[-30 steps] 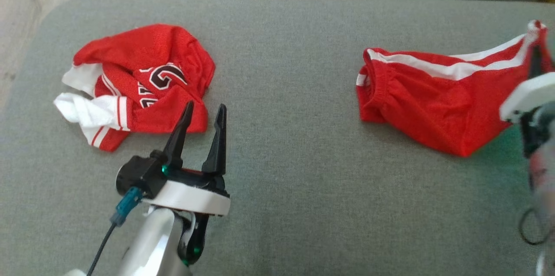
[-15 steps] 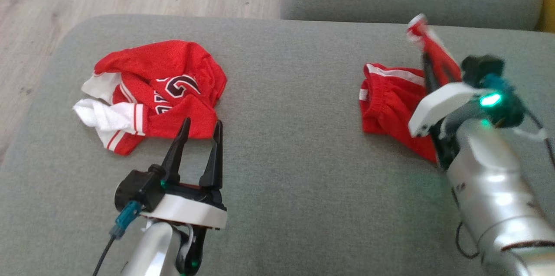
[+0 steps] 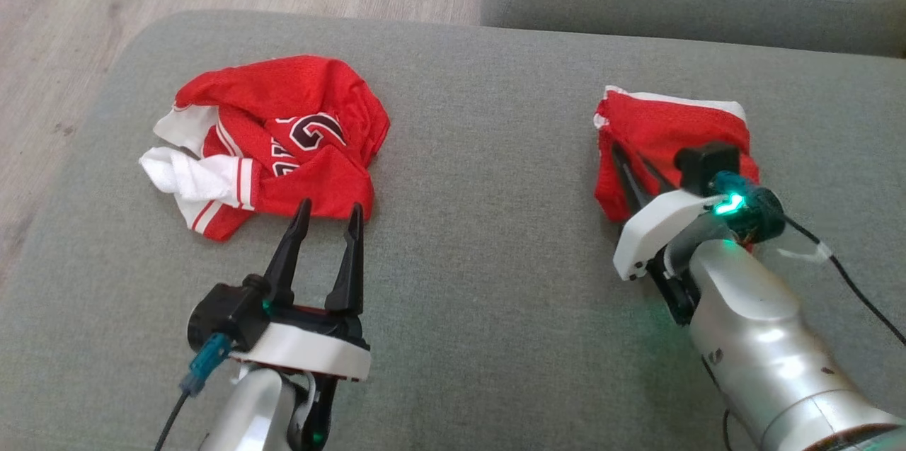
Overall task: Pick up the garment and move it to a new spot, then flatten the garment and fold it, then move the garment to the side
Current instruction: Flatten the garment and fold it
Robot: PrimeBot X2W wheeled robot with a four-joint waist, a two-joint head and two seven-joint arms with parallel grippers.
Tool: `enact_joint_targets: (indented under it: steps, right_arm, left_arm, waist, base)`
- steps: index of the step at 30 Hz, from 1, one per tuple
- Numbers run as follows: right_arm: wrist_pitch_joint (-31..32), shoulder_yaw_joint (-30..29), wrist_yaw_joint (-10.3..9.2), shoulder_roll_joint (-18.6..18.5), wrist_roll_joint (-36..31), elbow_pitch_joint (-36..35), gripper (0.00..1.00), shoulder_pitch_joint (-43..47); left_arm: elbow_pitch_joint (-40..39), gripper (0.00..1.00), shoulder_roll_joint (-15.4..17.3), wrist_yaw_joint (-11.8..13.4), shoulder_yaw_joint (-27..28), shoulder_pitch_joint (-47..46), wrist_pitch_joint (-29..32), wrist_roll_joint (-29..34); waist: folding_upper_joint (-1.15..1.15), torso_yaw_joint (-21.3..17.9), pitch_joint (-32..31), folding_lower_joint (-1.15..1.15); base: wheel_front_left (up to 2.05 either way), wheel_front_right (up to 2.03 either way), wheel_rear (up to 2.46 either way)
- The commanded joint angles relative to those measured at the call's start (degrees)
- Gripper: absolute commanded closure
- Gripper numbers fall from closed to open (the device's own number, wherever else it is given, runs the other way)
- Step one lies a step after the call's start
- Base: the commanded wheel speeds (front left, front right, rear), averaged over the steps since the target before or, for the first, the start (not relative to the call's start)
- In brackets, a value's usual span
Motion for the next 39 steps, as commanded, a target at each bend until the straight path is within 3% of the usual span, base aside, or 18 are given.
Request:
enact_joint_targets:
  steps: [1, 5, 6, 7, 11, 15, 21, 25, 35, 39]
  right_arm:
    - [-0.32, 2.10, -0.04, 1.07, 0.88, -1.77, 1.00, -0.70]
    - [0.81, 6.69, -0.04, 1.07, 1.89, -0.30, 1.00, -0.34]
    - [0.83, 7.38, -0.04, 1.08, 2.10, 0.01, 0.17, -0.27]
    - [0.85, 8.05, -0.04, 1.08, 2.76, 0.01, 0.00, -0.08]
    - [0.51, 11.19, -0.04, 1.08, 5.16, -0.79, 0.00, 0.05]
    - [-0.43, 9.49, -0.04, 1.07, 5.42, -1.64, 0.00, -0.93]
    - [-0.77, 1.77, -0.04, -1.80, 3.21, -9.14, 0.00, -0.68]
    - [-0.79, -6.58, -0.04, -3.52, -2.30, -18.24, 0.00, 3.38]
    - [-0.80, -22.38, -0.04, -0.09, -13.35, -34.57, 0.00, 16.94]
    - [-0.80, -24.34, -0.04, 0.92, -14.82, -38.07, 0.00, 21.05]
  left_arm:
    - [-1.79, 0.00, 0.39, -0.28, 1.74, -1.85, -0.30, 0.56]
    - [-1.86, 0.00, 0.39, -0.29, 2.00, -1.92, -0.30, 0.41]
    - [-1.83, 0.00, 0.39, -0.29, 2.04, -1.91, -0.30, 0.38]
    - [-1.79, 0.00, 0.39, -0.28, 2.04, -1.92, -0.30, 0.32]
    - [-1.82, 0.00, 0.39, -0.18, 2.36, -1.89, -0.30, 0.09]
    - [-2.12, 0.00, 0.39, -0.01, 3.04, -1.69, -0.30, 0.08]
    - [-3.71, 0.00, 0.39, -0.08, 3.62, -1.34, -0.30, 0.60]
    - [-4.49, 0.00, 0.39, -0.12, 4.36, -0.99, -0.30, 0.59]
    - [-5.43, 0.00, 0.39, -0.20, 5.10, -0.49, -0.30, 0.42]
    - [-5.36, 0.00, 0.39, -0.23, 5.41, -0.18, -0.30, 0.63]
  waist:
    - [0.00, 0.00, 0.16, 0.00]
    - [0.00, -0.37, 0.55, 0.00]
    - [0.00, -0.51, 0.55, 0.00]
    - [0.00, -0.67, 0.53, 0.00]
    - [0.00, -2.36, -0.02, 0.00]
    - [0.00, -4.50, -0.97, 0.00]
    - [0.00, -7.75, -1.87, 0.00]
    - [0.00, -10.35, -2.25, 0.00]
    - [0.00, -15.11, -2.11, 0.00]
    - [0.00, -16.22, -1.34, 0.00]
  base:
    - [0.00, 0.00, 0.00]
    - [0.00, 0.00, 0.00]
    - [0.00, 0.00, 0.00]
    - [0.00, 0.00, 0.00]
    - [0.00, 0.00, 0.00]
    - [0.00, 0.00, 0.00]
    - [0.00, 0.00, 0.00]
    - [0.00, 0.00, 0.00]
    - [0.00, 0.00, 0.00]
    - [0.00, 0.00, 0.00]
